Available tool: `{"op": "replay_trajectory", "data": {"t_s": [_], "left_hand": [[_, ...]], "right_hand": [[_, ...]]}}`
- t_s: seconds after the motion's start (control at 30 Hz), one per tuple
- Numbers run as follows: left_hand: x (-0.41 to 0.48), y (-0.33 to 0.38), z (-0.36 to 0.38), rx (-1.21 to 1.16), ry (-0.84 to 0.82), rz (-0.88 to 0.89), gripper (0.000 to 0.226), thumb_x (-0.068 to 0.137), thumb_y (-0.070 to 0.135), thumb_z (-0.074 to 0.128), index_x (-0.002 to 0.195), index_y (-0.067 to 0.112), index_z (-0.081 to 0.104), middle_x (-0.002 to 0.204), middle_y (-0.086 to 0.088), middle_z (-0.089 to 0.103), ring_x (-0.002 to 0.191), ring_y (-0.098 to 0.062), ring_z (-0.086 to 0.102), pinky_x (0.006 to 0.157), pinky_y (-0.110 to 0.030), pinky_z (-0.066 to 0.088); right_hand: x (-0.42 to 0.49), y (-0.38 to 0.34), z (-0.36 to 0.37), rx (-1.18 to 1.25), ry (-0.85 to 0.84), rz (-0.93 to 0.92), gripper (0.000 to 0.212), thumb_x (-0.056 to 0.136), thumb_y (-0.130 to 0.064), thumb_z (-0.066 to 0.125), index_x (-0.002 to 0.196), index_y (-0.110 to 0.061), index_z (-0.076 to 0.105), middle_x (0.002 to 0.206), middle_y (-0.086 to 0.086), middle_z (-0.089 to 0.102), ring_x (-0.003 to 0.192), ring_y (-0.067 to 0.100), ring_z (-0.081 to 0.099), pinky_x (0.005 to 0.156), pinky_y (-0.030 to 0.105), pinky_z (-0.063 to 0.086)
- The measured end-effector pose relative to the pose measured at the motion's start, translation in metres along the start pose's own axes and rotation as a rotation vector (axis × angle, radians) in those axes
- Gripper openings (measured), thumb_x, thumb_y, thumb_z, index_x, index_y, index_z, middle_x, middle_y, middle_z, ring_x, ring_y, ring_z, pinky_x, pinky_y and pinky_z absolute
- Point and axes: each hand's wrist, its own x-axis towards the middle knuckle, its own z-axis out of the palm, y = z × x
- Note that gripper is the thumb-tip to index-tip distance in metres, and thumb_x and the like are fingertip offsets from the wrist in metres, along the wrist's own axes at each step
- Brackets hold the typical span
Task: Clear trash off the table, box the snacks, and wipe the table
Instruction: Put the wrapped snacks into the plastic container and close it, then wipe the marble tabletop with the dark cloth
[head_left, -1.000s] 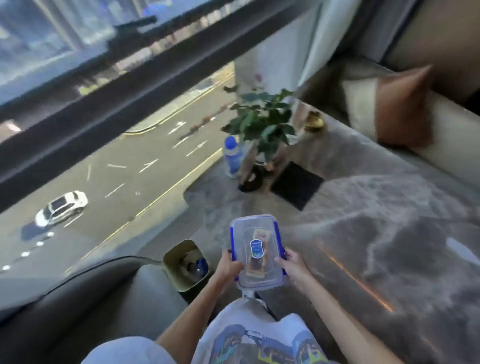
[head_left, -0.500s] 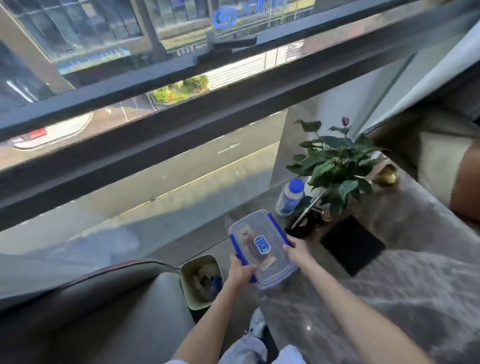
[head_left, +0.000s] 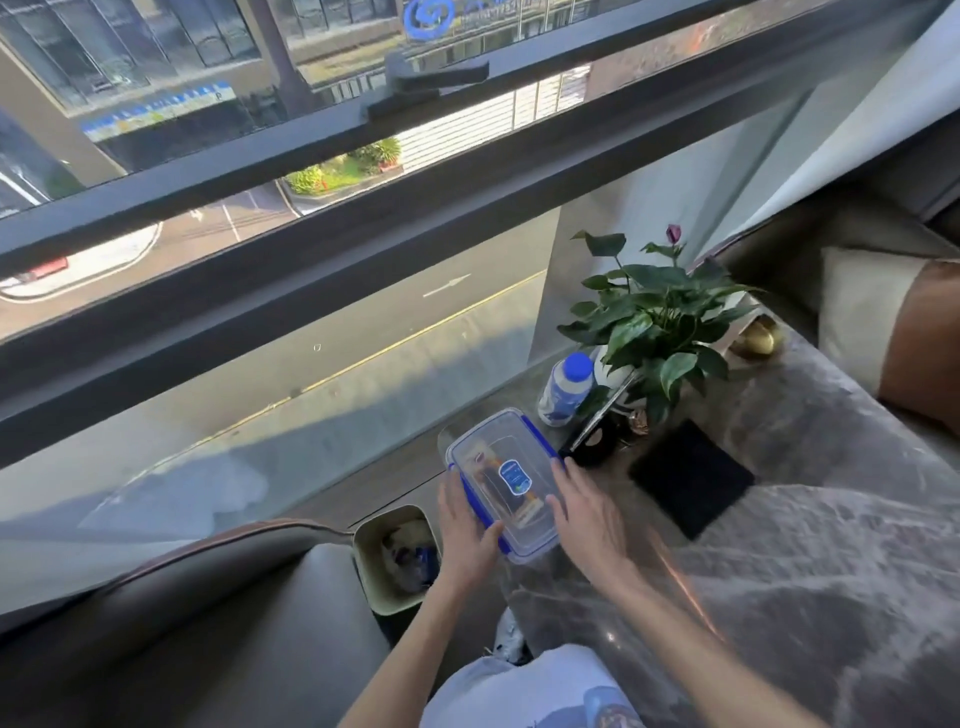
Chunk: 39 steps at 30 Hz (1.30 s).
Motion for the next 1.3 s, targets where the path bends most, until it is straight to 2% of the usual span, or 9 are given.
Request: {"op": "replay_trajectory", "data": {"t_s": [0.07, 0.17, 0.33, 0.73, 0.83, 0.9, 1.0, 1.17, 1.3], "left_hand": [[0.001, -0.012, 0.006, 0.423, -0.07, 0.107, 0.082, 0.091, 0.036, 0.055, 0.155, 0.03, 0.005, 0.165, -0.003, -0.005, 0.153, -0.026, -0.009, 0.125, -0.046, 0.004], [0.001, -0.027, 0.014, 0.744, -0.257, 0.091, 0.069, 0.098, 0.048, 0.037, 0.155, 0.037, 0.0, 0.164, -0.002, -0.017, 0.152, -0.028, -0.016, 0.124, -0.046, 0.001], [0.004, -0.031, 0.011, 0.83, -0.302, 0.089, 0.069, 0.099, 0.053, 0.031, 0.153, 0.039, -0.009, 0.162, -0.001, -0.023, 0.15, -0.026, -0.021, 0.125, -0.046, 0.004], [0.011, -0.012, 0.001, 0.871, -0.39, 0.03, 0.071, 0.098, 0.053, 0.035, 0.153, 0.039, -0.008, 0.162, 0.003, -0.024, 0.149, -0.023, -0.024, 0.123, -0.05, 0.009], [0.01, 0.001, 0.005, 0.905, -0.342, 0.007, 0.065, 0.099, 0.049, 0.036, 0.155, 0.037, 0.005, 0.165, 0.001, -0.01, 0.153, -0.026, -0.009, 0.121, -0.048, 0.017], [0.01, 0.015, 0.009, 0.871, -0.237, 0.057, 0.054, 0.099, 0.048, 0.034, 0.151, 0.034, 0.025, 0.163, -0.002, 0.015, 0.151, -0.028, 0.016, 0.117, -0.044, 0.031], [0.019, 0.041, 0.02, 0.78, -0.118, 0.262, 0.04, 0.099, 0.04, 0.037, 0.135, 0.029, 0.049, 0.135, -0.002, 0.054, 0.122, -0.023, 0.054, 0.094, -0.036, 0.048], [0.054, 0.105, 0.087, 0.61, -0.484, 0.351, 0.023, 0.093, 0.025, 0.036, 0.087, 0.012, 0.054, 0.093, -0.011, 0.064, 0.091, -0.033, 0.062, 0.074, -0.039, 0.047], [0.078, 0.139, 0.158, 0.574, -0.65, 0.226, 0.023, 0.094, 0.014, 0.043, 0.096, 0.003, 0.064, 0.105, -0.021, 0.069, 0.1, -0.037, 0.064, 0.083, -0.039, 0.048]], "right_hand": [[-0.021, 0.0, 0.01, -0.109, -0.012, -0.108, 0.055, 0.1, -0.037, 0.041, 0.152, -0.026, 0.03, 0.16, 0.003, 0.03, 0.147, 0.021, 0.03, 0.116, 0.036, 0.032], [-0.039, 0.007, 0.023, -0.166, -0.146, -0.116, 0.058, 0.101, -0.038, 0.036, 0.155, -0.03, 0.018, 0.164, 0.003, 0.017, 0.153, 0.022, 0.012, 0.12, 0.038, 0.022], [-0.04, 0.006, 0.027, -0.232, -0.191, -0.106, 0.06, 0.103, -0.036, 0.029, 0.156, -0.032, -0.001, 0.166, 0.0, -0.002, 0.153, 0.022, -0.004, 0.123, 0.039, 0.014], [-0.036, -0.004, 0.015, -0.327, -0.239, -0.086, 0.06, 0.104, -0.035, 0.029, 0.156, -0.03, 0.0, 0.166, 0.002, -0.004, 0.153, 0.023, -0.001, 0.123, 0.044, 0.012], [-0.033, -0.006, 0.011, -0.26, -0.226, -0.101, 0.059, 0.102, -0.035, 0.035, 0.156, -0.028, 0.012, 0.165, 0.004, 0.008, 0.153, 0.024, 0.007, 0.123, 0.043, 0.014], [-0.029, -0.001, 0.001, -0.053, -0.163, -0.126, 0.052, 0.1, -0.032, 0.042, 0.151, -0.027, 0.032, 0.157, 0.002, 0.035, 0.146, 0.022, 0.029, 0.122, 0.038, 0.022], [-0.023, 0.031, -0.028, 0.137, 0.057, -0.054, 0.037, 0.096, -0.023, 0.049, 0.131, -0.023, 0.061, 0.13, -0.002, 0.066, 0.119, 0.018, 0.059, 0.108, 0.031, 0.04], [-0.024, 0.13, -0.075, 0.16, 0.159, 0.294, 0.039, 0.097, -0.028, 0.05, 0.134, -0.021, 0.058, 0.136, 0.003, 0.062, 0.123, 0.025, 0.057, 0.102, 0.034, 0.045], [-0.035, 0.189, -0.087, 0.158, 0.008, 0.514, 0.049, 0.098, -0.033, 0.047, 0.146, -0.024, 0.044, 0.149, 0.004, 0.047, 0.135, 0.024, 0.047, 0.107, 0.035, 0.04]]}}
